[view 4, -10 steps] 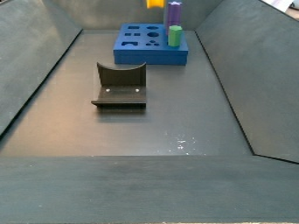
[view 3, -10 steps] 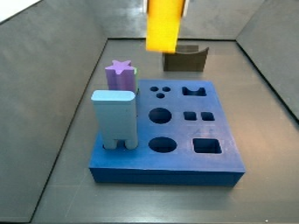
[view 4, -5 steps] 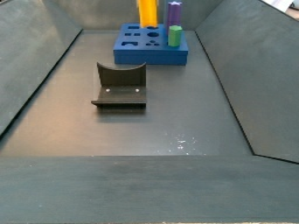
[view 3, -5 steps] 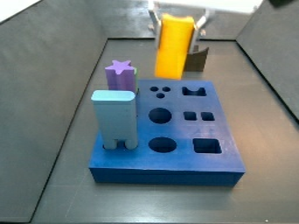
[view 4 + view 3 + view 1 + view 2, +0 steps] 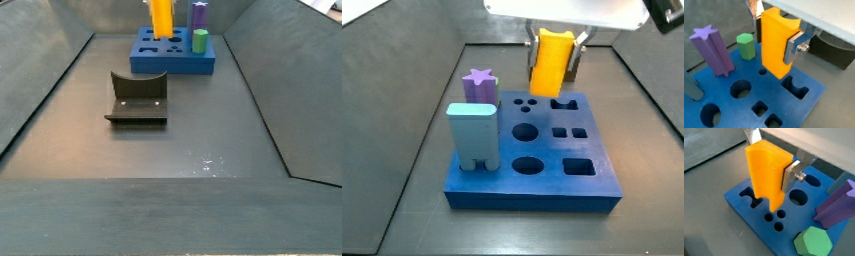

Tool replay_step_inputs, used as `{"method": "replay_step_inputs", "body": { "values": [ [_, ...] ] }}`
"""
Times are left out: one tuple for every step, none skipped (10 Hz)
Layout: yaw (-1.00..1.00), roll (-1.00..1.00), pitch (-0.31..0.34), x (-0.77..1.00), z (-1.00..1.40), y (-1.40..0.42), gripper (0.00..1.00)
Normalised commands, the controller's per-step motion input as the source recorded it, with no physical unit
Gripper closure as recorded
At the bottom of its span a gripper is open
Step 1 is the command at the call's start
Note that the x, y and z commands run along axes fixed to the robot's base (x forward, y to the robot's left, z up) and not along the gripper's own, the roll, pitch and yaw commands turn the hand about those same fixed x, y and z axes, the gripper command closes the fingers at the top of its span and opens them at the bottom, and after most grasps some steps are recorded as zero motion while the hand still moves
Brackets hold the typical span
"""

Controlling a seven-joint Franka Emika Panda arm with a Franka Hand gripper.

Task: Pick up the arch object. Move up. Rotate the arch object. Move to above the board. Insert the arch object.
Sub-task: Insert the arch object.

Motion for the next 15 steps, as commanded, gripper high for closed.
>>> {"method": "replay_step_inputs", "body": {
  "values": [
    [-0.11, 0.0, -0.231, 0.85, -0.42, -0.12, 1.0],
    [-0.11, -0.04, -0.31, 0.79, -0.53, -0.02, 1.0],
    [-0.13, -0.06, -0.32, 0.79, -0.51, 0.0, 1.0],
    [-0.13, -0.03, -0.087, 0.69, -0.19, 0.0, 1.0],
    [-0.01, 0.0, 0.0, 0.05, -0.03, 0.0, 1.0],
    [0.0, 0.0, -0.046, 0.0, 0.0, 0.0, 1.0],
    [0.0, 0.01, -0.07, 0.15, -0.18, 0.0, 1.0],
    [0.01, 0.26, -0.039, 0.0, -0.16, 0.11, 1.0],
    [0.12, 0.25, -0.036, -0.07, -0.29, 0.08, 1.0],
    [0.17, 0.2, -0.043, -0.1, -0.24, 0.19, 1.0],
    [0.15, 0.16, -0.053, 0.0, -0.32, 0.22, 1.0],
    [0.1, 0.07, -0.069, 0.04, -0.38, 0.25, 1.0],
    [0.01, 0.0, -0.123, 0.34, -0.52, 0.18, 1.0],
    [0.0, 0.0, -0.146, 0.48, -0.56, 0.07, 1.0],
    [0.01, 0.06, -0.109, 0.23, -0.51, 0.06, 1.0]
  ]
}}
